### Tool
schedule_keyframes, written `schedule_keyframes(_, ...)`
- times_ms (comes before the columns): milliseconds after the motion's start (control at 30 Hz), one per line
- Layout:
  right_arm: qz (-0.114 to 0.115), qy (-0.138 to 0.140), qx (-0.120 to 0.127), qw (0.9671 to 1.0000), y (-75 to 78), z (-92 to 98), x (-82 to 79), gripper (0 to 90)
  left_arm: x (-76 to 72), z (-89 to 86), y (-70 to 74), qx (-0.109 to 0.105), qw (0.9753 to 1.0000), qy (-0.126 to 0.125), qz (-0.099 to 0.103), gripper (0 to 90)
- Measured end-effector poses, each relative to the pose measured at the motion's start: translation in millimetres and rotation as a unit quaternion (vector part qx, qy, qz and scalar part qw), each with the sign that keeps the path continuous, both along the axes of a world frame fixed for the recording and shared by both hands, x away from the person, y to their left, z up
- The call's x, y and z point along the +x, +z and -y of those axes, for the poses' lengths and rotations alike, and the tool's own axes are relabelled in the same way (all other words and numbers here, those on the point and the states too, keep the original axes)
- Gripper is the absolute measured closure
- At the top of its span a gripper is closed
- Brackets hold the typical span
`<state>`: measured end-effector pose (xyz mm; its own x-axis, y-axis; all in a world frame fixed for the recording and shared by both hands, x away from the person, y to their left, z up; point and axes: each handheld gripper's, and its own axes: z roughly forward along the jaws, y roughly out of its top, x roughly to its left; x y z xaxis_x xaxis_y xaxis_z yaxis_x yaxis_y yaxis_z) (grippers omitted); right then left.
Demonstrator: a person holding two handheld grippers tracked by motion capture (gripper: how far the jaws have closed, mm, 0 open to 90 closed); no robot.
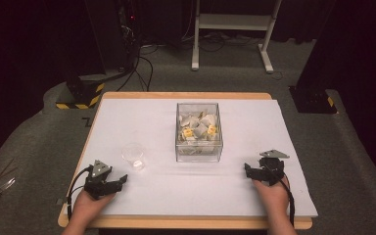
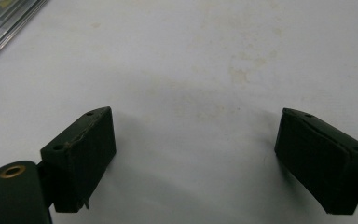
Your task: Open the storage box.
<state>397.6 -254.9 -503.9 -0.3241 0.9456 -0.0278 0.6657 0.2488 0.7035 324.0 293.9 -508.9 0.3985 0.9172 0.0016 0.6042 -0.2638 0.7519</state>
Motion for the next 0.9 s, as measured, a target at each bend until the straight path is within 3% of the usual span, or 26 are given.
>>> schedule_keyframes(900,0.001,0.001,-0.002,1.0,0.2,-0.1,-0.2,12.3,0.1,-0.2,0.1,0.0,1.0,-0.003,-0.001,26.4)
